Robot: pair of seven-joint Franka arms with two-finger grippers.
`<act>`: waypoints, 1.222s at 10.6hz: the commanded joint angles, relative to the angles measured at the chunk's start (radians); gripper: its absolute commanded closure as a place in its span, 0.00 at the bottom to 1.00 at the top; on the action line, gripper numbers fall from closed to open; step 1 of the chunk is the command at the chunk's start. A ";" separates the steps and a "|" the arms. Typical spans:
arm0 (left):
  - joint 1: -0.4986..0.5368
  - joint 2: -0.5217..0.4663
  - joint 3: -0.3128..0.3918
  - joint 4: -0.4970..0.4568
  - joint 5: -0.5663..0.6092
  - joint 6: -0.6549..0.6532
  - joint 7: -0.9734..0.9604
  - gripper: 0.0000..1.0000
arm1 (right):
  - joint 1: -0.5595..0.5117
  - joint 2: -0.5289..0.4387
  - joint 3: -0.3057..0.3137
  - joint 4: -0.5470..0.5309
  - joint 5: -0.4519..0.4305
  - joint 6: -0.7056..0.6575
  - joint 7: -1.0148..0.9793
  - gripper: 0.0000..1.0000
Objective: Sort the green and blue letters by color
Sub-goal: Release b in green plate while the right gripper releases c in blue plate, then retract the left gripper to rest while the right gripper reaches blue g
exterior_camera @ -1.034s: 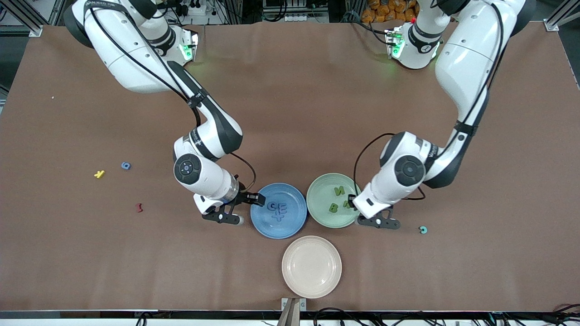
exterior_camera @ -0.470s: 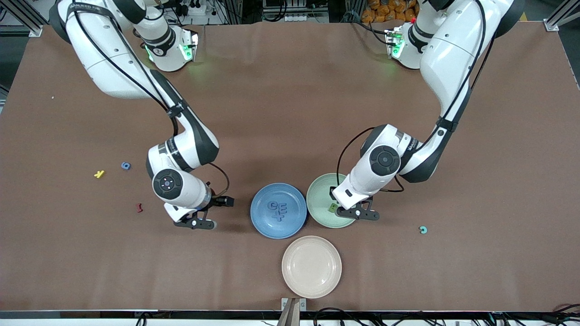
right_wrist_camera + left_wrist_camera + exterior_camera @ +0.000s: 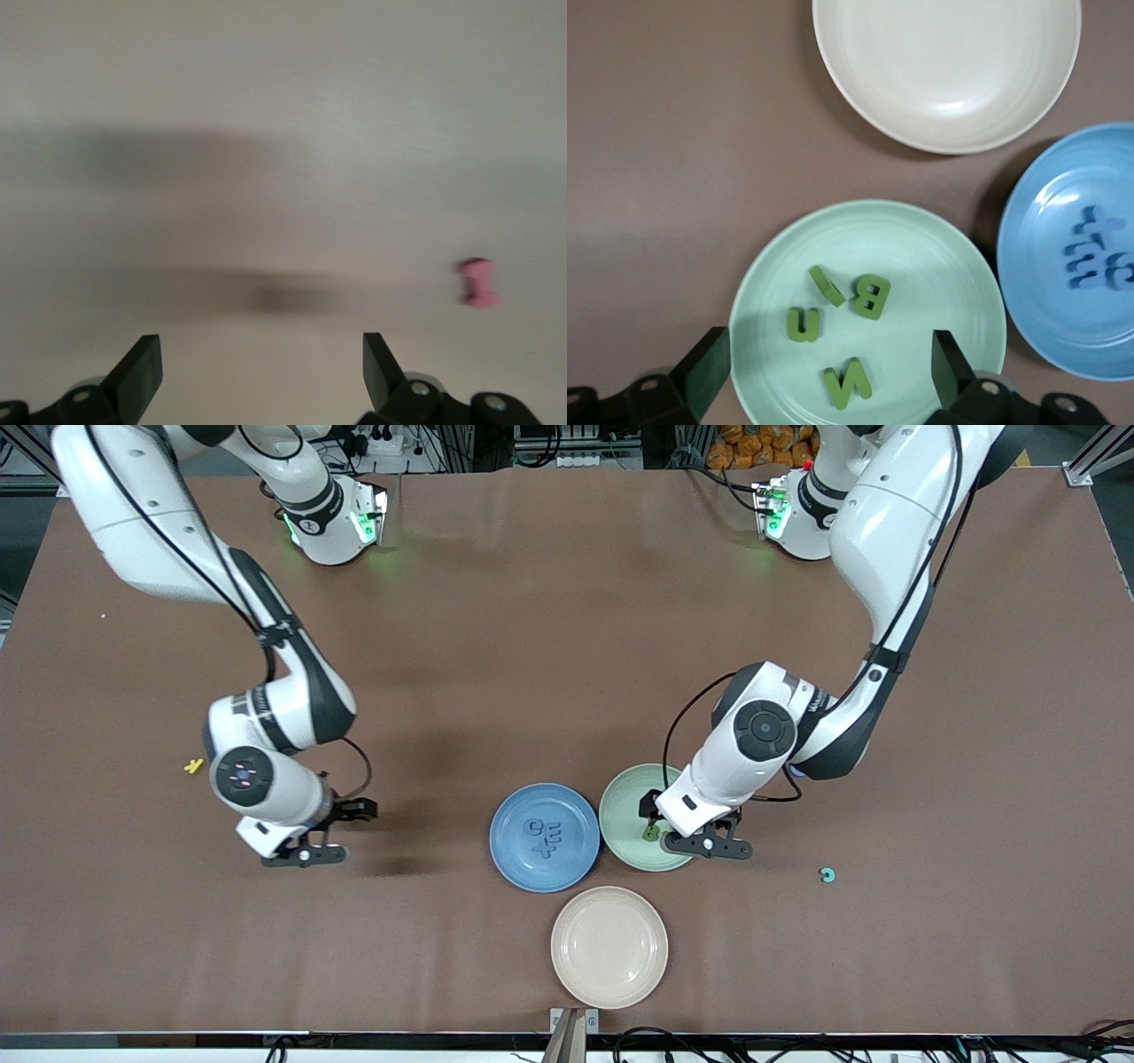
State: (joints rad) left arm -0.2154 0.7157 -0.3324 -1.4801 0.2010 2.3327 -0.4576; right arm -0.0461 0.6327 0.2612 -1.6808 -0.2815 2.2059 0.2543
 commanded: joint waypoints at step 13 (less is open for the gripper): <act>0.271 -0.547 0.003 -0.022 -0.026 -0.449 0.178 0.00 | -0.383 -0.363 0.018 -0.579 -0.015 0.315 -1.125 0.00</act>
State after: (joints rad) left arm 0.0357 0.2613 -0.3208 -1.4730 0.2012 1.9718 -0.3070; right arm -0.3638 0.2973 0.2643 -2.1965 -0.2900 2.4419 -0.7492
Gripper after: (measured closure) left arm 0.000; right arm 0.000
